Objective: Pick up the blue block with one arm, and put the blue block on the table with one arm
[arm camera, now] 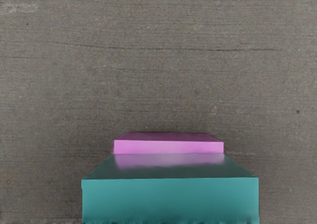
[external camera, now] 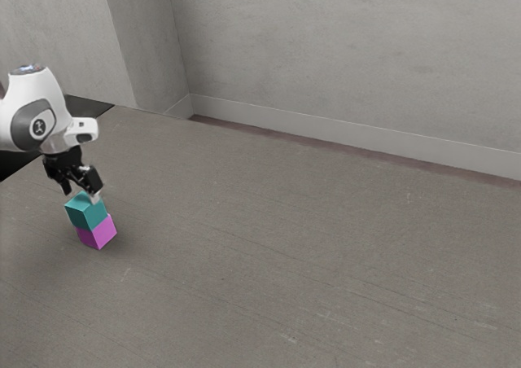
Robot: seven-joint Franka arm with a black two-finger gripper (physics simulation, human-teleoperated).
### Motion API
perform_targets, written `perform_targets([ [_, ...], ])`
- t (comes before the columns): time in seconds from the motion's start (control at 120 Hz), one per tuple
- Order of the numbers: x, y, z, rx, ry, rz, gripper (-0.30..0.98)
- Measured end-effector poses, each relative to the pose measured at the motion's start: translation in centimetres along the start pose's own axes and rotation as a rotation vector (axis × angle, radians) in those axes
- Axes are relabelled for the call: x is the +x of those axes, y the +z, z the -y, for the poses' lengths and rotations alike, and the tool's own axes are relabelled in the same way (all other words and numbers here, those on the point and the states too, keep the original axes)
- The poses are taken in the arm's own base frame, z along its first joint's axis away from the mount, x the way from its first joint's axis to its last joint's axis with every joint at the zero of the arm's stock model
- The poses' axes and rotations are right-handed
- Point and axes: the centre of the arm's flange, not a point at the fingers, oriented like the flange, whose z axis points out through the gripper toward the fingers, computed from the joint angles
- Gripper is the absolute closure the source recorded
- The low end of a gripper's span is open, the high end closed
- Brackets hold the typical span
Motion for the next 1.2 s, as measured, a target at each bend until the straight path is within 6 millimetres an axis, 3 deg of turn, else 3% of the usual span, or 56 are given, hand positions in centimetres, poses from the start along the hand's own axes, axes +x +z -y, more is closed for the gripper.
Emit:
perform_targets([
  [0.392, 0.1, 3.0, -0.5, -0.016, -0.006, 0.004, 0.01],
  [0.65, 0.3, 3.3, -0.9, -0.014, -0.014, -0.003, 0.28],
  [0.858, 0.6, 2.9, -1.2, 0.004, -0.019, -0.011, 0.36],
  [1.0, 2.3, 1.8, -4.6, 0.022, 0.026, -0.031, 0.38],
  [1.133, 4.9, 1.8, -11.5, 0.011, 0.124, -0.042, 0.39],
  [1.2, 5.4, 3.1, -13.8, -0.015, 0.150, -0.028, 0.40],
])
